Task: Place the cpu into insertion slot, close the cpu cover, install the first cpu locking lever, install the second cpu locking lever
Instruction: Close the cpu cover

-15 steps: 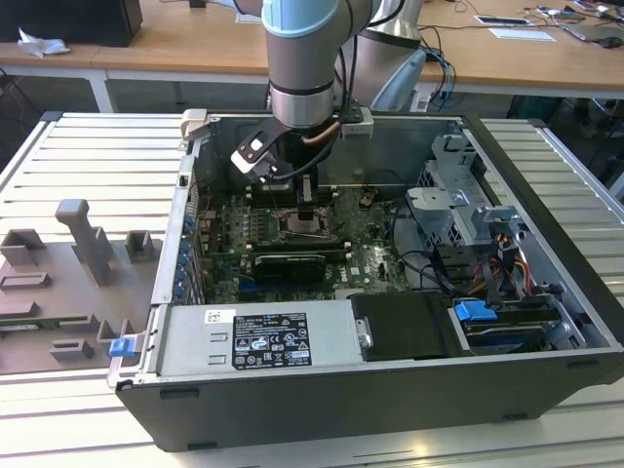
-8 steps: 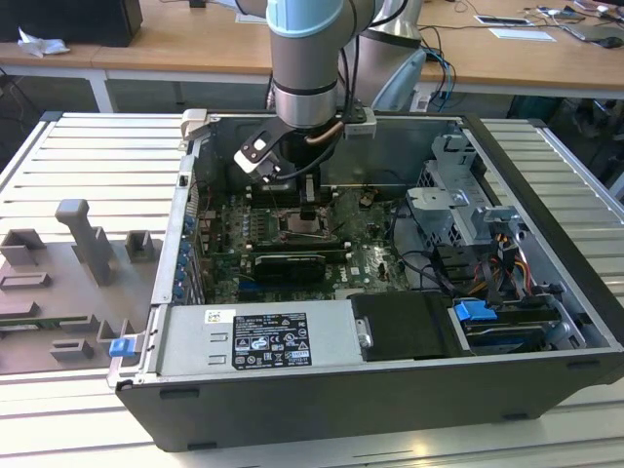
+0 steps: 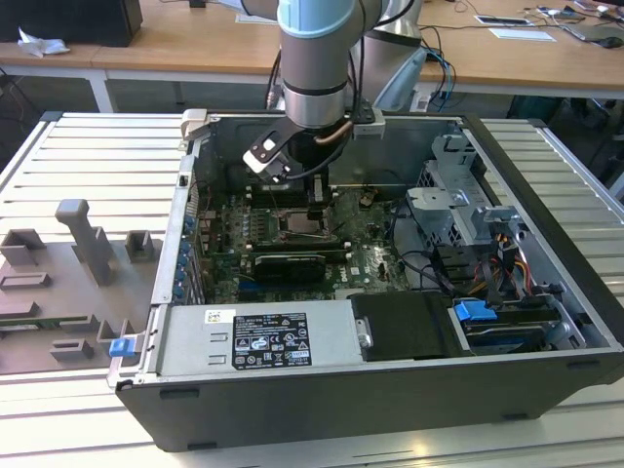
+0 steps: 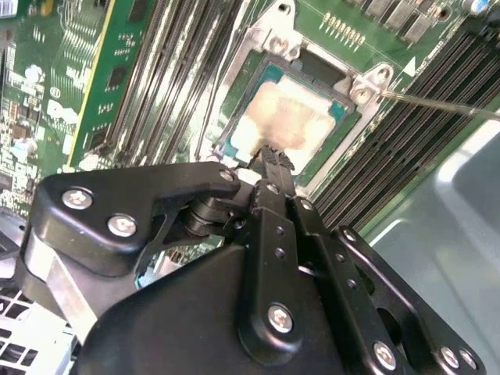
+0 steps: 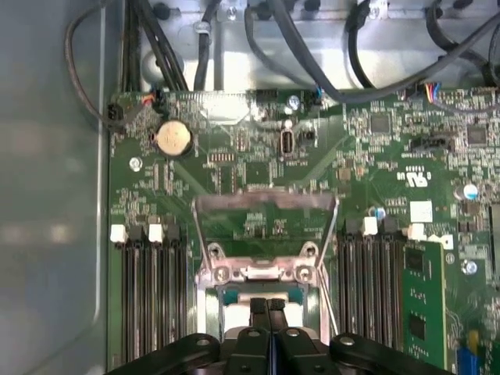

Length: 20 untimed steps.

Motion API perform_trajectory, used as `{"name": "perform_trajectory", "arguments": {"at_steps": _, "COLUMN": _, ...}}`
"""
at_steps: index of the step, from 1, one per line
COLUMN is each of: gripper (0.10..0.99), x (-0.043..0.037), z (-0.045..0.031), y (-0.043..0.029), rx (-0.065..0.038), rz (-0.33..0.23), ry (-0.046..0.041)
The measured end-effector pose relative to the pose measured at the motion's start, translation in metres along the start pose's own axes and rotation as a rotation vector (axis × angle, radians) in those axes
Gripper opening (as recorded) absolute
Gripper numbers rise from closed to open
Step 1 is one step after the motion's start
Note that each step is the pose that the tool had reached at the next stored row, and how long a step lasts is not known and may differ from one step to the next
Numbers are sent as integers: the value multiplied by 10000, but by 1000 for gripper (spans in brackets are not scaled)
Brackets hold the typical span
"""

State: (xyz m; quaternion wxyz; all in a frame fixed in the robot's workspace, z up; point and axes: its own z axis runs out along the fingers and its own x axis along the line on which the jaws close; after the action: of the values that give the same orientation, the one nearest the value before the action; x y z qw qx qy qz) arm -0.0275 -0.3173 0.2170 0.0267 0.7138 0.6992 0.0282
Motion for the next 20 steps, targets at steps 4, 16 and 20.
{"name": "perform_trajectory", "arguments": {"at_steps": 4, "gripper": 106, "x": 0, "z": -4, "y": 16, "rx": 4, "rz": 1, "ry": -6}}
{"name": "perform_trajectory", "arguments": {"at_steps": 16, "gripper": 106, "x": 2, "z": -285, "y": 44, "rx": 3, "rz": 7, "ry": -17}}
{"name": "perform_trajectory", "arguments": {"at_steps": 20, "gripper": 106, "x": 3, "z": -467, "y": 62, "rx": 3, "rz": 5, "ry": -44}}
